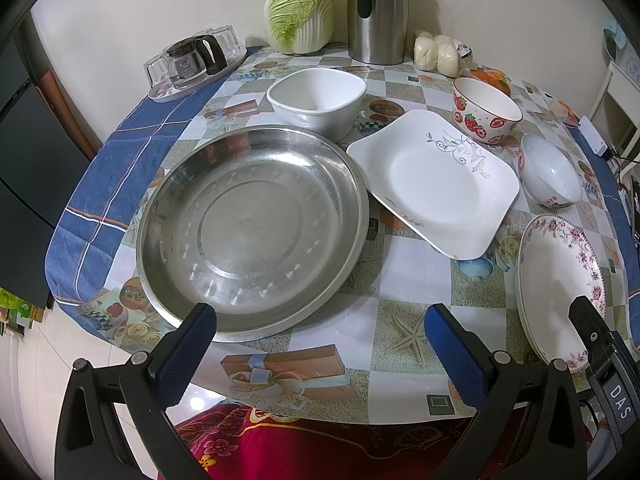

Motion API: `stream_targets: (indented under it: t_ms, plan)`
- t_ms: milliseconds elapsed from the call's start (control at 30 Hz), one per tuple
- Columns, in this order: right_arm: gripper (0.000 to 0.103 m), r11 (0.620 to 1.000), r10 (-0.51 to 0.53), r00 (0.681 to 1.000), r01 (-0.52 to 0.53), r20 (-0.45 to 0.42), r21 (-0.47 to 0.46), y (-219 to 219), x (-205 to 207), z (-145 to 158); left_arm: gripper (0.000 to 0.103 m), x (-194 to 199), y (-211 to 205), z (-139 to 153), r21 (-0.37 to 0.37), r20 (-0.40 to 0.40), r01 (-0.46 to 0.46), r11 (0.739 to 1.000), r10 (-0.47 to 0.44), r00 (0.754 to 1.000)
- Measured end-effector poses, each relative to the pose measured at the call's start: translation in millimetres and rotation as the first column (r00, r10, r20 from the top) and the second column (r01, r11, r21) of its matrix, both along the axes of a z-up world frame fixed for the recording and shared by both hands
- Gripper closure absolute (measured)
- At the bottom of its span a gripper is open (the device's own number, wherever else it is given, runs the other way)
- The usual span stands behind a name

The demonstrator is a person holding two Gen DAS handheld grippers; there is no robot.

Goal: Organize plates and bowls

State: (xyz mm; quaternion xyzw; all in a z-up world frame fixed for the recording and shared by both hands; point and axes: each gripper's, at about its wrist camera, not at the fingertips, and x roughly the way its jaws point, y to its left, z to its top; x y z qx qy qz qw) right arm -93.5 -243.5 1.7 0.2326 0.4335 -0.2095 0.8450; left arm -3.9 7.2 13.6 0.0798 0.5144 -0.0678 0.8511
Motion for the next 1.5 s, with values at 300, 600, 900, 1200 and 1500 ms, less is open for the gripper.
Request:
stream_targets:
  t_ms: [300,600,900,1200,1500]
  plan:
    - [0.0,1.0,0.0,1.0,0.0,0.0,0.0,0.2,-0.1,0.1,0.0,0.3,-0.2,0.2,0.0,0.0,0.0,1.0,0.0,1.0]
    - [0.0,1.0,0.002,1.0,-0.002,-0.003,-0.005,0.5,0.0,-0.1,0.0,0.0,0.0,-0.5,-0.002,-0.002,-0.001,1.0,0.001,1.0]
    - [0.0,1.0,0.013,1.0,-0.014,-0.003,-0.022,2.5,2.1,0.6,0.0,4.7,3.3,1.4,-0.02,-0.009,-0.008,1.0,0.007,1.0]
    - [0.0,0.995,0.074,0.997,-0.075,-0.024,-0.06,16.8,27.3,0.2,0.0,27.5,22.9,13.2,-0.04,0.069,-0.09,0.995,0.092,0.993]
    - [0.0,0.977,0.213,0.977,-0.213,-0.007,-0.01,49.3,58.2,-5.3,0.0,62.4,67.2,13.8,-0.154,0.083,-0.222,0.963,0.236,0.968]
